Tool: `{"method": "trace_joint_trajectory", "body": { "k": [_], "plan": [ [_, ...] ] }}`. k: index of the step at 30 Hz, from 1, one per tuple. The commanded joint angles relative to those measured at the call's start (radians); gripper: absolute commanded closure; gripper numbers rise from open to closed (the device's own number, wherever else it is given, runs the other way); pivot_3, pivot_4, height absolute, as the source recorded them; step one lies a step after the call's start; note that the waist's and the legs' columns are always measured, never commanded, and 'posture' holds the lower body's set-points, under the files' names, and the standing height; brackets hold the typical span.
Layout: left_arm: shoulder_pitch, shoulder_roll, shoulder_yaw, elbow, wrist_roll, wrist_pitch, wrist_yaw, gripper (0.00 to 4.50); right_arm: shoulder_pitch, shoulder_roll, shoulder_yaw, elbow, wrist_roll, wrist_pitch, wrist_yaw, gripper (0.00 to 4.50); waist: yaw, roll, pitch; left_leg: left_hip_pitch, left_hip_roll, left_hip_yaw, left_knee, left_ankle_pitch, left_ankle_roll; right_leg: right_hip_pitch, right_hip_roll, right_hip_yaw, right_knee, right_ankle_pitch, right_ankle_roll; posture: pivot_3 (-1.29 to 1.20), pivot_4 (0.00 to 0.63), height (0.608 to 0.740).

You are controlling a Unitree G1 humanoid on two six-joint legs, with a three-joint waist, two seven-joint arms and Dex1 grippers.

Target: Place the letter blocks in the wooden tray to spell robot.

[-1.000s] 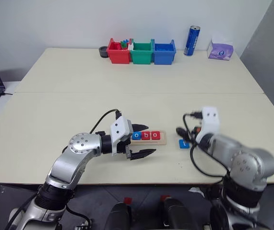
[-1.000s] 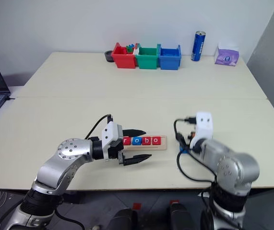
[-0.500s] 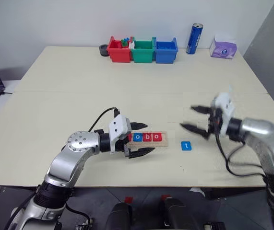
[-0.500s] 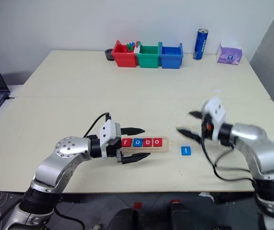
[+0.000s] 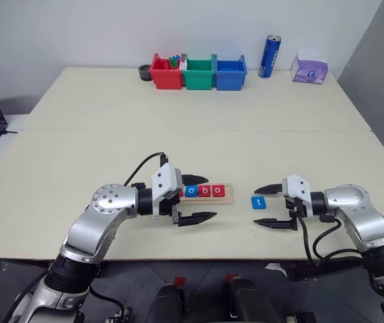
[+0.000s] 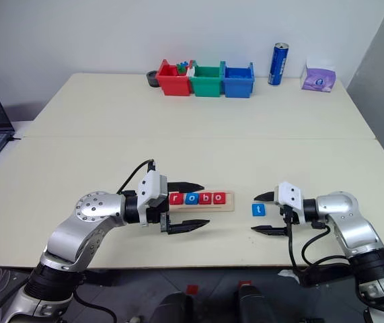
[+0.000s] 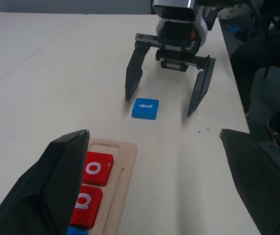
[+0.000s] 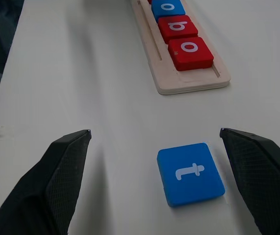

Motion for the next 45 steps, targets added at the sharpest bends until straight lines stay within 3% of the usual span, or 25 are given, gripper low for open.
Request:
{"method": "trace_joint_trajectory", "body": {
  "k": [1, 7, 8, 11, 17, 22, 29, 34, 45],
  "plan": [
    [-0.002, 0.001, 0.009, -0.019, -0.003, -0.024, 0.001, 0.0, -0.032, 0.017, -0.003, 0.033, -0.015, -0.023, 0.0, 0.02, 0.001, 0.0, 0.0, 0.0, 0.0, 0.0, 0.0, 0.0, 0.0, 0.0, 0.0, 0.0, 0.0, 0.0, 0.0, 0.0, 0.15, 0.74],
    [0.0, -0.003, 0.008, -0.022, -0.003, -0.02, 0.007, 0.0, -0.061, 0.035, -0.015, 0.099, -0.01, 0.024, 0.007, 0.02, 0.002, 0.0, 0.0, 0.0, 0.0, 0.0, 0.0, 0.0, 0.0, 0.0, 0.0, 0.0, 0.0, 0.001, -0.002, 0.0, 0.15, 0.74],
    [0.001, -0.004, 0.009, -0.022, -0.004, -0.019, 0.009, 0.0, -0.064, 0.036, -0.017, 0.109, -0.01, 0.026, 0.008, 0.19, 0.002, 0.0, 0.0, 0.0, 0.0, 0.0, 0.0, 0.0, 0.0, 0.0, 0.0, 0.0, 0.0, 0.001, -0.002, 0.0, 0.15, 0.74],
    [0.003, -0.004, 0.007, -0.025, -0.004, -0.019, 0.011, 0.0, -0.069, 0.032, -0.021, 0.148, -0.021, 0.011, 0.008, 0.85, 0.002, 0.0, 0.0, 0.0, 0.0, 0.0, 0.0, 0.0, 0.0, 0.0, 0.0, 0.0, 0.0, 0.001, -0.002, 0.0, 0.15, 0.74],
    [0.004, 0.0, 0.012, -0.018, -0.005, -0.022, 0.008, 0.0, -0.079, 0.021, -0.028, 0.19, -0.03, -0.01, 0.01, 2.98, 0.002, 0.0, 0.0, 0.0, 0.0, 0.0, 0.0, 0.0, 0.0, 0.0, 0.0, 0.0, 0.0, 0.001, -0.002, 0.0, 0.15, 0.74],
    [0.013, 0.011, 0.034, -0.016, -0.011, -0.024, 0.008, 0.0, -0.105, 0.02, -0.031, 0.141, -0.014, 0.034, 0.014, 3.03, 0.002, 0.0, 0.0, 0.0, 0.0, 0.0, 0.0, 0.0, 0.0, 0.0, 0.0, 0.0, 0.0, 0.002, -0.002, 0.0, 0.15, 0.74],
    [0.075, 0.132, 0.163, 0.056, -0.035, -0.065, -0.061, 0.0, -0.186, 0.153, 0.015, 0.006, 0.0, 0.165, -0.06, 3.03, -0.01, 0.0, 0.0, 0.001, 0.002, -0.002, 0.0, 0.0, 0.0, 0.0, 0.002, -0.001, 0.002, 0.002, -0.005, 0.0, 0.15, 0.74],
    [0.096, 0.188, 0.21, 0.09, -0.035, -0.092, -0.093, 0.0, -0.219, 0.196, 0.058, 0.045, -0.049, 0.141, -0.066, 3.03, 0.005, 0.001, 0.0, 0.0, 0.001, -0.001, 0.0, 0.0, 0.0, -0.001, 0.001, -0.002, 0.001, 0.002, -0.005, 0.0, 0.15, 0.74],
    [0.103, 0.171, 0.215, 0.047, -0.038, -0.068, -0.053, 0.0, -0.276, 0.196, 0.069, 0.204, -0.106, 0.042, -0.03, 3.03, 0.003, 0.0, 0.0, -0.002, 0.0, 0.0, 0.001, 0.0, 0.0, -0.001, -0.004, -0.002, 0.0, 0.002, -0.004, 0.0, 0.15, 0.74]
  ]
}}
